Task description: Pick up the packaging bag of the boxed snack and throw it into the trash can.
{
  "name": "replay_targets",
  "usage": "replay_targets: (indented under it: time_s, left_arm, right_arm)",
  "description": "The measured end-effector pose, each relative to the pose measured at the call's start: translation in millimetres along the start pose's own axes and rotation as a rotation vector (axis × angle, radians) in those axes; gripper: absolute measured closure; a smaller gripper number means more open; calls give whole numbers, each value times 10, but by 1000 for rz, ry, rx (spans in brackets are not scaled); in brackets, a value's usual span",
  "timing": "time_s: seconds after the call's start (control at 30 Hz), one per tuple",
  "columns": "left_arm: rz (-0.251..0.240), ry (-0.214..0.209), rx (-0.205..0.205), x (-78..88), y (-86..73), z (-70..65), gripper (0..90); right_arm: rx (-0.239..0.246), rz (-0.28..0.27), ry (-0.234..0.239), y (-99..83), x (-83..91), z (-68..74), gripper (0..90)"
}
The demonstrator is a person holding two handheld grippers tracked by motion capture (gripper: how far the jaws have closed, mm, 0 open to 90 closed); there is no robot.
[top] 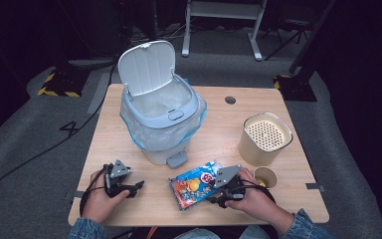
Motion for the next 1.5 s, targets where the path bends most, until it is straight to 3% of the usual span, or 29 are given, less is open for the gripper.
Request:
replay_targets:
  time_s: [0.07, 0.3, 0.47, 0.57, 0.7, 0.9, 0.93, 0.97, 1.0, 1.13, 1.5]
  left_arm:
    - [0, 0, 0, 0, 0, 0, 247]
    - [0, 0, 0, 0, 0, 0, 247]
    - [0, -1, 0, 0, 0, 0, 247]
    - [0, 0, 0, 0, 0, 0, 247]
    - [0, 0, 0, 0, 0, 0, 247]
    - [0, 0, 0, 0, 0, 0, 247]
    - [0, 0, 0, 0, 0, 0, 247]
    - [0, 0, 0, 0, 0, 0, 247]
    - [0, 0, 0, 0, 0, 0, 247]
    - [0, -1, 0, 0, 0, 0, 247]
    - [0, -1, 0, 0, 0, 0, 247]
  right_arm:
    - [34, 10, -7, -13, -1, -8, 521]
    - [139, 52, 6, -4, 13, 43, 800]
    - [178, 49, 25, 41, 31, 122, 873]
    - [190, 12, 18, 128, 124, 146, 900]
    - [173, -32, 27, 201, 245, 144, 900]
    - [91, -175, 81, 332, 560, 129, 900]
    - [91, -175, 81, 332, 560, 129, 900]
    - [61, -226, 96, 366, 660, 119, 900]
    - [61, -226, 96, 366, 660, 119, 900]
    - [2, -354, 126, 468, 921, 69, 900]
    - [-48, -539, 171, 672, 1317, -48, 900]
Point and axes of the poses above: each handheld gripper's, and its own axes: x roughly backward along the jaws, y roughly out of its top, z roughly to its left, the point moved 9 cm from there along -x, roughly forward along the jaws, and after that the axes turned 3 degrees about -z, right-handed, at the moved point
